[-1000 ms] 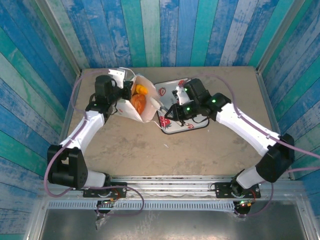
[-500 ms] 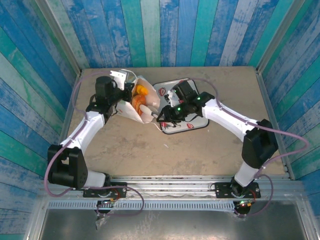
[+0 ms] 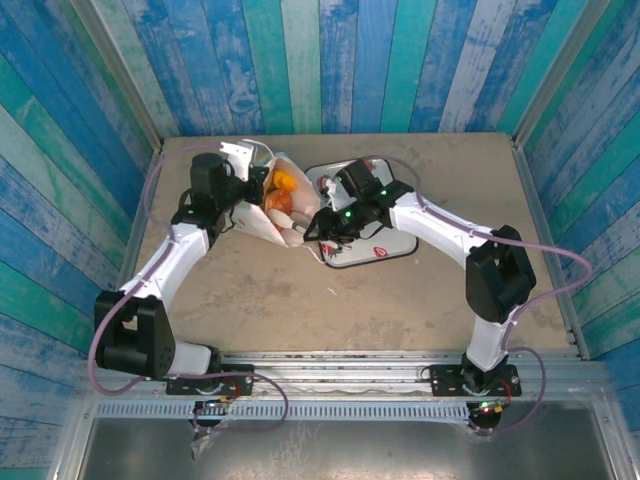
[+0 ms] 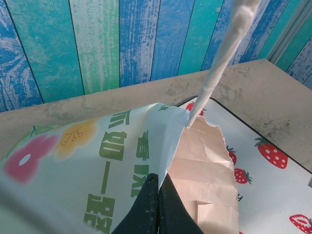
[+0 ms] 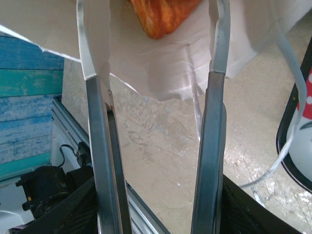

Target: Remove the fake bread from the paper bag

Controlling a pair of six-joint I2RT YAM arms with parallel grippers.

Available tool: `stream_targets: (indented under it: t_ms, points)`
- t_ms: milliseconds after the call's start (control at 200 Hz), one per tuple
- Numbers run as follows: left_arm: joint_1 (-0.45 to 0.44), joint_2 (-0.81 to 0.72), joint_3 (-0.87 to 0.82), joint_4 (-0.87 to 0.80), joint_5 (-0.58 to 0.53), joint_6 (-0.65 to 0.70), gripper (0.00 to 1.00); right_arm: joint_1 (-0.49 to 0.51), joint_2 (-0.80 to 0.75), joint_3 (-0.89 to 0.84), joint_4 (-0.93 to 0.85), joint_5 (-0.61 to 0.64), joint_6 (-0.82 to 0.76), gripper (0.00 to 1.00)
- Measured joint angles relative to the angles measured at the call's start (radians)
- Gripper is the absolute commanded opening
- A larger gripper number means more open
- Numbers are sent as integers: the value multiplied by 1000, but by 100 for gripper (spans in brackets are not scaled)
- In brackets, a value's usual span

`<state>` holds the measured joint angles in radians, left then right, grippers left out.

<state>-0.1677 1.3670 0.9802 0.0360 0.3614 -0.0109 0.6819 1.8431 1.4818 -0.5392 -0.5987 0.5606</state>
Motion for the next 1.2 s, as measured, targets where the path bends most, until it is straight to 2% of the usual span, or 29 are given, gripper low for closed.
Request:
stream_targets:
  t_ms: [245, 516, 666, 856, 1012, 1117, 1197]
  points:
    - [0, 0, -4, 0, 0, 0, 0, -3, 60, 63, 1, -7, 0, 57]
    - [0, -1, -6, -3, 1, 0, 0, -3, 86, 82, -16, 20, 1, 48]
    - [0, -1, -6, -3, 1, 0, 0, -3, 86, 82, -22, 39, -2, 33]
    - [0, -1, -6, -3, 1, -1, 0, -3, 86, 84, -37, 66, -15, 22]
    - [0, -1, -6, 0, -1, -5, 0, -2, 85, 97, -62, 92, -44, 8]
    - [0, -1, -6, 1, -5, -11, 0, 7, 82, 109, -85, 114, -67, 1]
    - [0, -1, -6, 2, -8, -12, 0, 20, 78, 130, -117, 142, -89, 1]
